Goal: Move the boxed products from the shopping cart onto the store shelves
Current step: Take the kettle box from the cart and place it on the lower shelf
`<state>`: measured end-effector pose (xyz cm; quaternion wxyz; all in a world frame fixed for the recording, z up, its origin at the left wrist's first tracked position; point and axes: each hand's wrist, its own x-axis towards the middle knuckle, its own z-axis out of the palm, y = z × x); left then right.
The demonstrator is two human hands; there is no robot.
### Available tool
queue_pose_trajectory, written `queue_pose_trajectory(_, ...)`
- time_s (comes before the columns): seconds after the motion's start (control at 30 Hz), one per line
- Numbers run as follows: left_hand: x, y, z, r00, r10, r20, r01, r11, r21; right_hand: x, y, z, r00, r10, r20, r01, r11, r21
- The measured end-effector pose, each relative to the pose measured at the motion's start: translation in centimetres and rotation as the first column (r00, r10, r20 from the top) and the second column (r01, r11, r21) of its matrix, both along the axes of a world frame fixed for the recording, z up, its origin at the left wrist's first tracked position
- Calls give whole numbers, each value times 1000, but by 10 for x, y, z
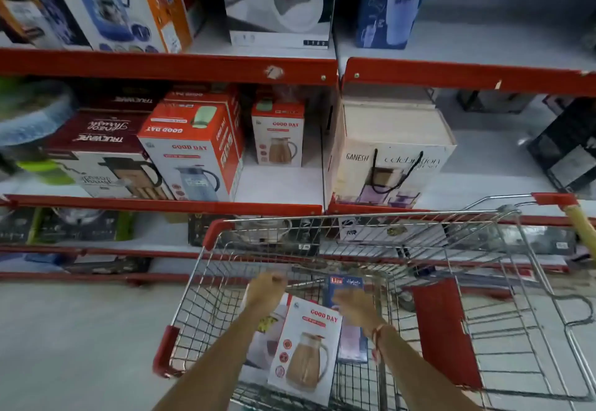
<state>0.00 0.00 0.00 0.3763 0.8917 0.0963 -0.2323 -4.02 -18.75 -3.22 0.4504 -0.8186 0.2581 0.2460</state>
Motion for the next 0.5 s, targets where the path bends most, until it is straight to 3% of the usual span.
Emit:
queue_pose_trajectory(0.1, -16, -1, -31, 968, 104, -227, -97, 994, 41, -21, 2, -31, 968, -72, -242, 114, 979, 167)
queue_pose_trajectory(0.2, -34, -1, -67, 927, 159, -340, -164, 986, 14, -35, 9, -51, 915, -165, -367, 260, 939, 227)
queue_pose_trajectory(0.33, -41, -10, -81, 879, 142, -456, -177, 983, -36, -33, 14, -63, 870, -269, -414, 395, 883, 255)
queue_pose_trajectory(0.5, -38, -23, -84, 894, 129, -430, -169, 984, -57, -28, 17, -49, 875, -261, -407, 409, 849, 335)
